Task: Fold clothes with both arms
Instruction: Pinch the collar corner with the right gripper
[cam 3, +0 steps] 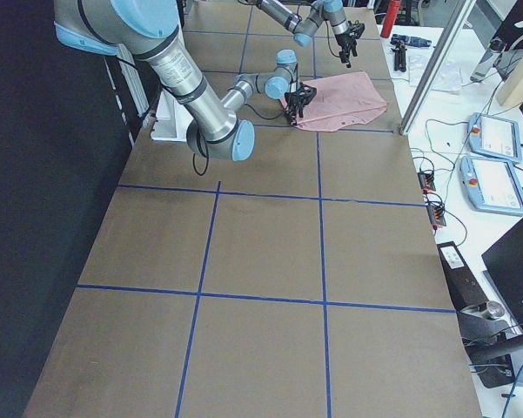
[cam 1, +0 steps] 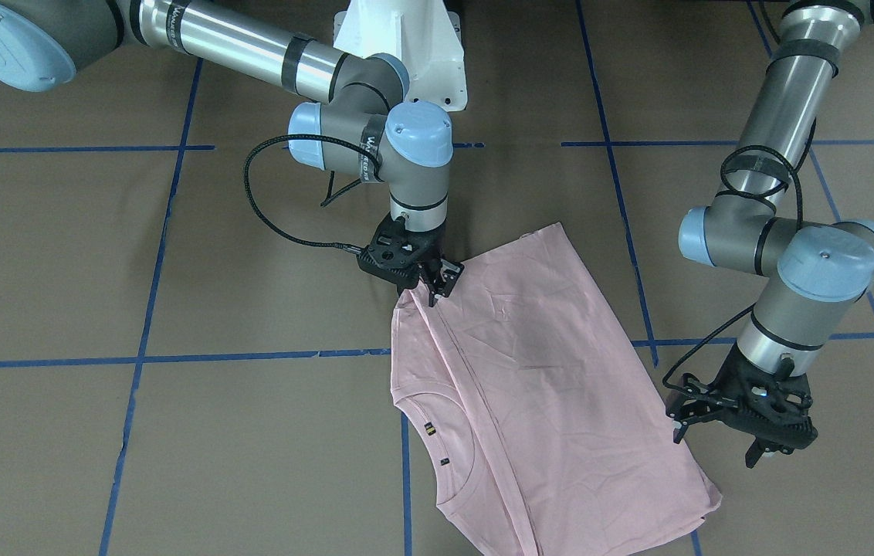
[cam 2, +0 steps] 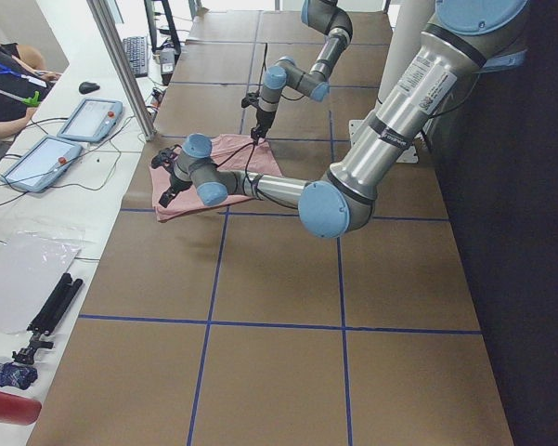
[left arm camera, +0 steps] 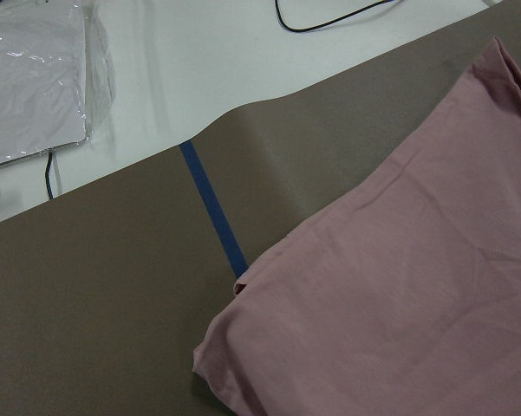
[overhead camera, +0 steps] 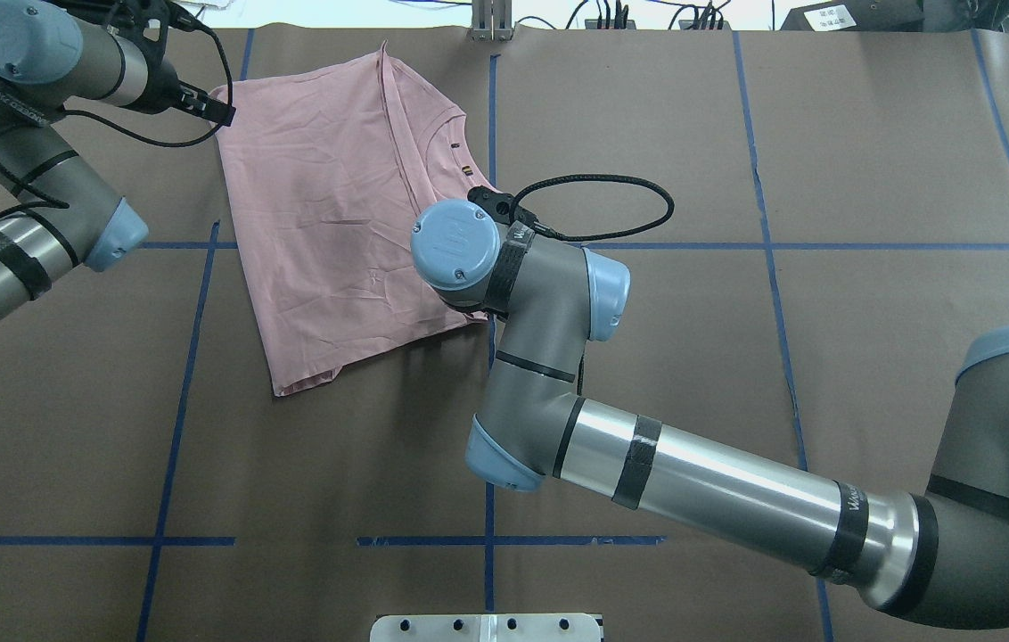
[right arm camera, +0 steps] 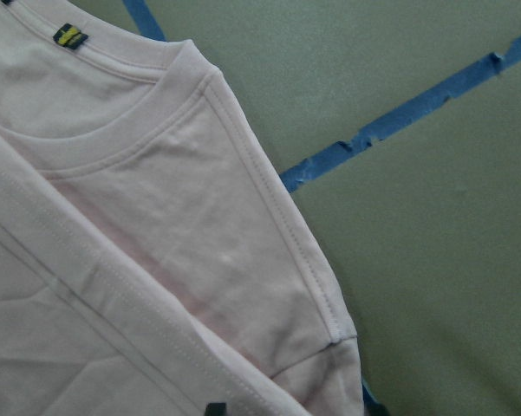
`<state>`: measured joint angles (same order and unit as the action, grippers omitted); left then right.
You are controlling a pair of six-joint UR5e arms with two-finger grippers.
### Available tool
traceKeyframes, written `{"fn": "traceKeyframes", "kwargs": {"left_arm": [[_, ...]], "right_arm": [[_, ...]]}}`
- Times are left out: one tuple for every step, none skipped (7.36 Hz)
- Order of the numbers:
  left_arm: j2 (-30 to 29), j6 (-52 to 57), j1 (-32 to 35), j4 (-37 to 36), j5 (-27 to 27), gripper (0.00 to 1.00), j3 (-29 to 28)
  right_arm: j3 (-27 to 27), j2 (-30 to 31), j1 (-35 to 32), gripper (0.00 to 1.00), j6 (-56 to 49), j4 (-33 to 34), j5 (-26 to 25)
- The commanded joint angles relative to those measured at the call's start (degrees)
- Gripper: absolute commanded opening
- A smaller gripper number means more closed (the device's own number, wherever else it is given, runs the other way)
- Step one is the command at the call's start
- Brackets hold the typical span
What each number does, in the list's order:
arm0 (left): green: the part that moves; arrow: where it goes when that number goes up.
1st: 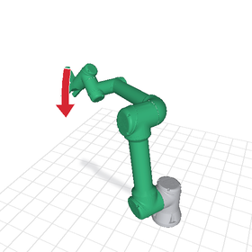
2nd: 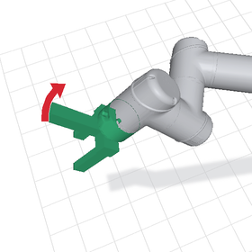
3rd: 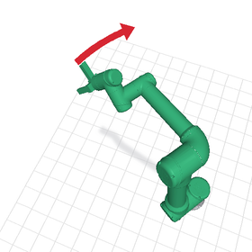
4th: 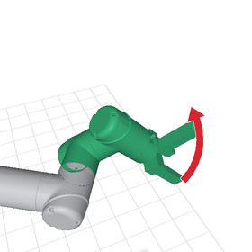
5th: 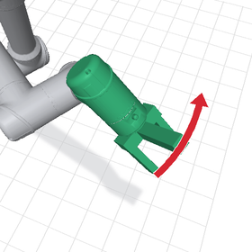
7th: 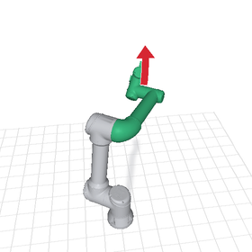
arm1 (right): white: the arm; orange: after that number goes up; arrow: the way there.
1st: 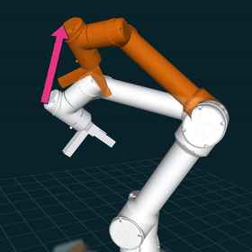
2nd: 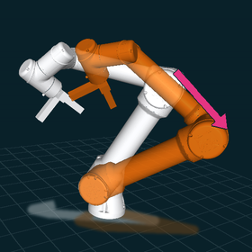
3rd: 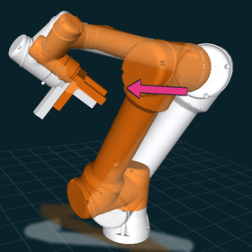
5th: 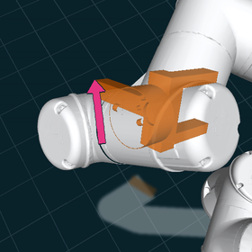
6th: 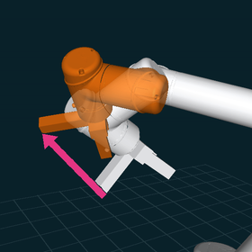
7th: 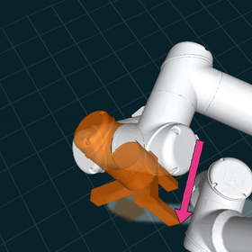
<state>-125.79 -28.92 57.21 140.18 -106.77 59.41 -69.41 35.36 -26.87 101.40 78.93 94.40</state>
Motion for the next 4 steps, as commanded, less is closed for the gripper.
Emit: {"fn": "traceKeyframes", "kwargs": {"left_arm": [[0.1,0.0,0.0,0.0,0.07,1.0,0.0],[0.1,0.0,0.0,0.0,-0.02,1.0,0.0],[0.1,0.0,0.0,0.09,0.07,1.0,0.0],[0.1,0.0,0.0,0.09,-0.02,1.0,0.0]], "right_arm": [[0.06,0.15,0.06,0.61,-0.07,0.0,0.0],[0.06,0.15,0.06,0.61,0.02,0.0,0.0],[0.06,0.15,0.06,0.61,0.02,0.0,0.0],[0.06,0.24,0.06,0.59,0.02,0.0,0.0]]}}
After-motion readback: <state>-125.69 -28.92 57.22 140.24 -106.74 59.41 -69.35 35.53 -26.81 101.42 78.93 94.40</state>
